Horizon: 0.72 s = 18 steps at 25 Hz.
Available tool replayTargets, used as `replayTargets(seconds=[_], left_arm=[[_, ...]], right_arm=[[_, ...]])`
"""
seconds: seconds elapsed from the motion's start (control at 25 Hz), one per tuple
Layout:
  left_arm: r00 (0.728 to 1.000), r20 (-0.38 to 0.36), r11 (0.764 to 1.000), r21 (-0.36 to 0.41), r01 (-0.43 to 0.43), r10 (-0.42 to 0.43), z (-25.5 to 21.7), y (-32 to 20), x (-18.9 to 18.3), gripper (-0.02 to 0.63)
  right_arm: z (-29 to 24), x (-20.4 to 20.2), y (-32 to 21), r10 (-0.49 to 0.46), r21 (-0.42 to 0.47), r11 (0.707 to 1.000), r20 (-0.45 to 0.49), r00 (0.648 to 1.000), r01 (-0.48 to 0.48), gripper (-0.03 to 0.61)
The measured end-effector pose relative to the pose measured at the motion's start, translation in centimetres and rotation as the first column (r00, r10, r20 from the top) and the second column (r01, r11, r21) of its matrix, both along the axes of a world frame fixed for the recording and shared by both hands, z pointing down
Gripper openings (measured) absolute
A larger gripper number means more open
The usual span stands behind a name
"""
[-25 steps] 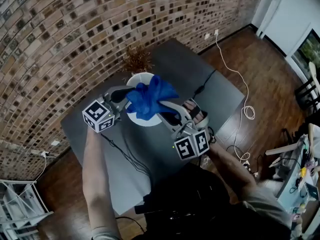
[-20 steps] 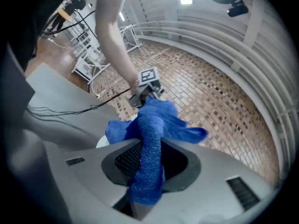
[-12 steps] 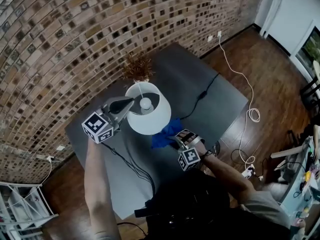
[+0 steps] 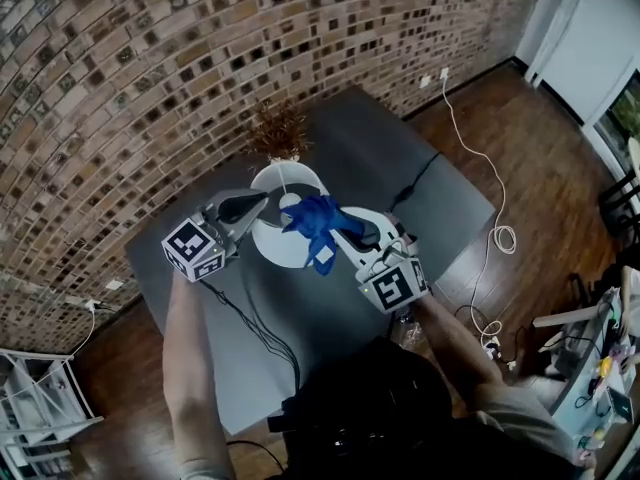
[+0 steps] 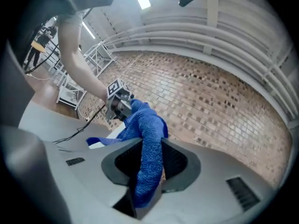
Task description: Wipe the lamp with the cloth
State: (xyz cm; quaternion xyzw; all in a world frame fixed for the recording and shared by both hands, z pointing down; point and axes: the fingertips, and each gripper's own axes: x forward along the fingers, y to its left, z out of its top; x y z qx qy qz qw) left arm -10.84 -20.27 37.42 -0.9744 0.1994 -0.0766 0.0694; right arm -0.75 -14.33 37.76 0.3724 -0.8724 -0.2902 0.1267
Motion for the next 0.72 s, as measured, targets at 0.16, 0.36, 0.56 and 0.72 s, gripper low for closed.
replayTargets(seconds=[0.16, 0.36, 0.56, 0.72], left_arm=[[1.000, 0.017, 1.000, -0.004, -0.006, 0.006, -0.1, -0.3, 0.1, 0.003], [0.999, 0.024, 1.000, -0.010, -0.029, 0.029, -0.1, -0.1, 0.8, 0.003], [0.986, 0.117, 0.992, -0.047, -0.118, 0.123, 0.1, -0.4, 1.6, 0.003], [0.961, 0.141, 0.959, -0.191, -0.209, 0.238, 0.5, 0.0, 1.2, 0.003]], right_arm=[[9.7, 1.4, 0.7, 0.020, -0.101, 0.994, -0.144, 0.989, -0.035, 0.106], [18.8, 1.4, 5.6, -0.102, -0.283, 0.958, -0.465, 0.879, -0.038, 0.104], [4.2, -7.0, 7.6, -0.065, -0.238, 0.971, -0.239, 0.969, 0.007, 0.104], [-0.7, -11.8, 3.4, 0.073, -0.522, 0.852, 0.202, 0.977, 0.044, 0.104]])
